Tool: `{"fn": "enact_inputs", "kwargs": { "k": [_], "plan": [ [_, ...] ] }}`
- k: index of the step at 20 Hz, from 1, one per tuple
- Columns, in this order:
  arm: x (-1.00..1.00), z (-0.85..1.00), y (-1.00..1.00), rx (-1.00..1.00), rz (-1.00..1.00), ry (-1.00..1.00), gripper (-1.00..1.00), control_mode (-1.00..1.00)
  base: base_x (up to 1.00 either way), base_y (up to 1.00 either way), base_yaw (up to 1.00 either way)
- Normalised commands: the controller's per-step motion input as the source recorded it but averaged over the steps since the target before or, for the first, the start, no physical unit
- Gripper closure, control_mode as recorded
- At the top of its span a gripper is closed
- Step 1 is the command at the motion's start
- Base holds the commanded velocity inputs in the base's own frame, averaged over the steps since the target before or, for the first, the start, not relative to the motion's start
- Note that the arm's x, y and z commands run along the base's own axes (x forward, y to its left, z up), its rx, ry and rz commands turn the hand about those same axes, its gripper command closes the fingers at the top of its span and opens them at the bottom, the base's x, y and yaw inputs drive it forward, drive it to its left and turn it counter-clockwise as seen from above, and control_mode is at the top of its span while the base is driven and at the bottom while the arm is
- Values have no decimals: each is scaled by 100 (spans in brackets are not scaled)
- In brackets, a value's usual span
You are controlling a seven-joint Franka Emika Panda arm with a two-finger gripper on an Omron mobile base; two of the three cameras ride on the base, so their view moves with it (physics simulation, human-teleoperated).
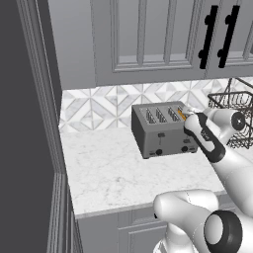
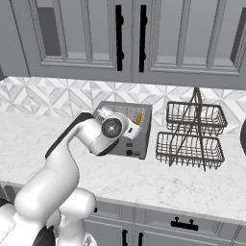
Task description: Start the toaster. Once the lever pops up, take the bread to the plate on the dining counter.
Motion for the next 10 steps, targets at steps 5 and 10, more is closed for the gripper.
{"fn": "enact_inputs", "kwargs": {
  "k": [5,10],
  "plan": [
    [0,0,0,0,0,0,-100,-100,0,0,0],
    [0,0,0,0,0,0,-100,-100,0,0,0]
  ]
}}
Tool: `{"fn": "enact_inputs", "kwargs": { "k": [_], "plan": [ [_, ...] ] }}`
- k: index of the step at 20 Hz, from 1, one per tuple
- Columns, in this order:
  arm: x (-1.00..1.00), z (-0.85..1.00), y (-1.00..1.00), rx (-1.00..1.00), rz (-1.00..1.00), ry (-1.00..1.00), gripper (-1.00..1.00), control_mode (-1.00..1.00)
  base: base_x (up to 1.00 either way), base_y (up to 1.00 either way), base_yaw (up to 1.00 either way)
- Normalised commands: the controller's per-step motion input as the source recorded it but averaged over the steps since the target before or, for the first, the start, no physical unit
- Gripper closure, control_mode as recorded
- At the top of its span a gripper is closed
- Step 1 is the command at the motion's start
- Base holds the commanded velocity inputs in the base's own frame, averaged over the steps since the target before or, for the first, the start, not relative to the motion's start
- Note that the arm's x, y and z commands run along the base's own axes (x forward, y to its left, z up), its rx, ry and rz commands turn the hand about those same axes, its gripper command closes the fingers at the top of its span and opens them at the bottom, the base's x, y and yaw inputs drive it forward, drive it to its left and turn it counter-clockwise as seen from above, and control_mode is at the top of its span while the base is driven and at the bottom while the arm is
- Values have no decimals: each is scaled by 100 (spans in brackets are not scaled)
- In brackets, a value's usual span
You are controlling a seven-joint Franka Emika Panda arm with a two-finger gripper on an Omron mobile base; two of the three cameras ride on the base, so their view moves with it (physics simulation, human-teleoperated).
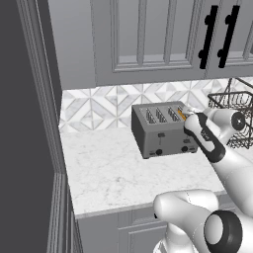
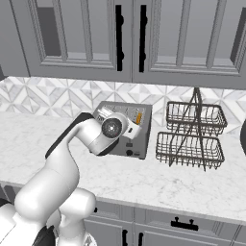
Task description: Start the toaster. Once the lever pops up, take the bread to the plate on the dining counter.
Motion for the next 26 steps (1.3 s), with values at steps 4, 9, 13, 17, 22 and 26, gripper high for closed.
{"fn": "enact_inputs", "kwargs": {
  "k": [4,9,13,17,22,26],
  "plan": [
    [0,0,0,0,0,0,-100,-100,0,0,0],
    [0,0,0,0,0,0,-100,-100,0,0,0],
    [0,0,0,0,0,0,-100,-100,0,0,0],
    [0,0,0,0,0,0,-100,-100,0,0,0],
    [0,0,0,0,0,0,-100,-100,0,0,0],
    [0,0,0,0,0,0,-100,-100,0,0,0]
  ]
}}
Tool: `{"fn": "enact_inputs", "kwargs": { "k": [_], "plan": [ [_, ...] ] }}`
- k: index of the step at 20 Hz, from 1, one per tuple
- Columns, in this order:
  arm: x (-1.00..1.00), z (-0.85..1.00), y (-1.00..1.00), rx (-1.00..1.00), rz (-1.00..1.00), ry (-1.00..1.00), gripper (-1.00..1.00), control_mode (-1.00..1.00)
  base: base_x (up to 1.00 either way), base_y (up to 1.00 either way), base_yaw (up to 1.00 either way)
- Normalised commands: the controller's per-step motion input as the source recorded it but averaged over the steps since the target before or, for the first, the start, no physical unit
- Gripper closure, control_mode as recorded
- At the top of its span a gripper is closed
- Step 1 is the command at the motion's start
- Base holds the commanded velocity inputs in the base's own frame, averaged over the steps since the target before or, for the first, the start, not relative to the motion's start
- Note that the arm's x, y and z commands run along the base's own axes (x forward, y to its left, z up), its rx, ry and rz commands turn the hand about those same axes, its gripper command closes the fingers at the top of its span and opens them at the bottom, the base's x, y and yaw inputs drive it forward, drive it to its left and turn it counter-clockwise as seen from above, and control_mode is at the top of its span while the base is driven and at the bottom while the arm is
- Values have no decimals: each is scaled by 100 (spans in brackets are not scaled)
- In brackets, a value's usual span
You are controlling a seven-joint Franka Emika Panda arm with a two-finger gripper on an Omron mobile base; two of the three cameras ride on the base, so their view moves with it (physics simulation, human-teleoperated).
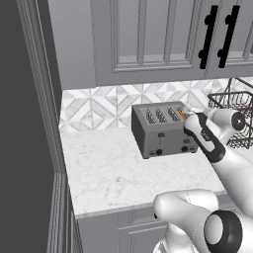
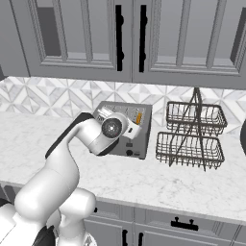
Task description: Start the toaster. Once the lever pops up, take the bread to the plate on the dining counter.
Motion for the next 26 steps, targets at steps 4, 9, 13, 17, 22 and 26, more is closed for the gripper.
{"fn": "enact_inputs", "kwargs": {
  "k": [4,9,13,17,22,26],
  "plan": [
    [0,0,0,0,0,0,-100,-100,0,0,0],
    [0,0,0,0,0,0,-100,-100,0,0,0],
    [0,0,0,0,0,0,-100,-100,0,0,0],
    [0,0,0,0,0,0,-100,-100,0,0,0],
    [0,0,0,0,0,0,-100,-100,0,0,0],
    [0,0,0,0,0,0,-100,-100,0,0,0]
  ]
}}
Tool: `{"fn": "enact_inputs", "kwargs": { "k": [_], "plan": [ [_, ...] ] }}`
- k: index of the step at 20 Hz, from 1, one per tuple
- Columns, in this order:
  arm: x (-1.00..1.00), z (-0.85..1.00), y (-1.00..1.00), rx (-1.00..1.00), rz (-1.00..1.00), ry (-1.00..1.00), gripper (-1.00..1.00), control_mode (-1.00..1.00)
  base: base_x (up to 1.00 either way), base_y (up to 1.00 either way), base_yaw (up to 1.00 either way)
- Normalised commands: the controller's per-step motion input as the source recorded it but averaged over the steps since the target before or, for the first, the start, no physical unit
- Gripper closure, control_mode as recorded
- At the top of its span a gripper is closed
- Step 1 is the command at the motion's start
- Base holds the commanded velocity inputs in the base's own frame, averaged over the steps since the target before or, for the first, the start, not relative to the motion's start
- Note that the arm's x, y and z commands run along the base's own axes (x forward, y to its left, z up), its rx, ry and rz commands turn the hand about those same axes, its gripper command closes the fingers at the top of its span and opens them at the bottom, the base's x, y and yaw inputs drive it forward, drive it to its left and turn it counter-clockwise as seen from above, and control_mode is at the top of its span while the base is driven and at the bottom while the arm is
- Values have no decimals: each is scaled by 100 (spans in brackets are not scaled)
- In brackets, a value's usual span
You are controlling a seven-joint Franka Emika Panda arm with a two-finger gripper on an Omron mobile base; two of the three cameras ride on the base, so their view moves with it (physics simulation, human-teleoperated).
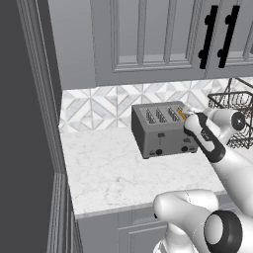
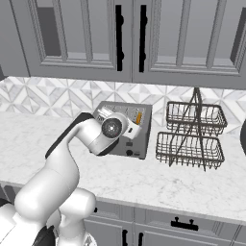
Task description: Start the toaster. Once the lever pops up, take the bread to the plate on the dining counter.
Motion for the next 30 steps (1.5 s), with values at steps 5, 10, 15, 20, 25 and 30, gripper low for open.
{"fn": "enact_inputs", "kwargs": {
  "k": [5,10,15,20,25,30],
  "plan": [
    [0,0,0,0,0,0,-100,-100,0,0,0],
    [0,0,0,0,0,0,-100,-100,0,0,0],
    [0,0,0,0,0,0,-100,-100,0,0,0],
    [0,0,0,0,0,0,-100,-100,0,0,0],
    [0,0,0,0,0,0,-100,-100,0,0,0],
    [0,0,0,0,0,0,-100,-100,0,0,0]
  ]
}}
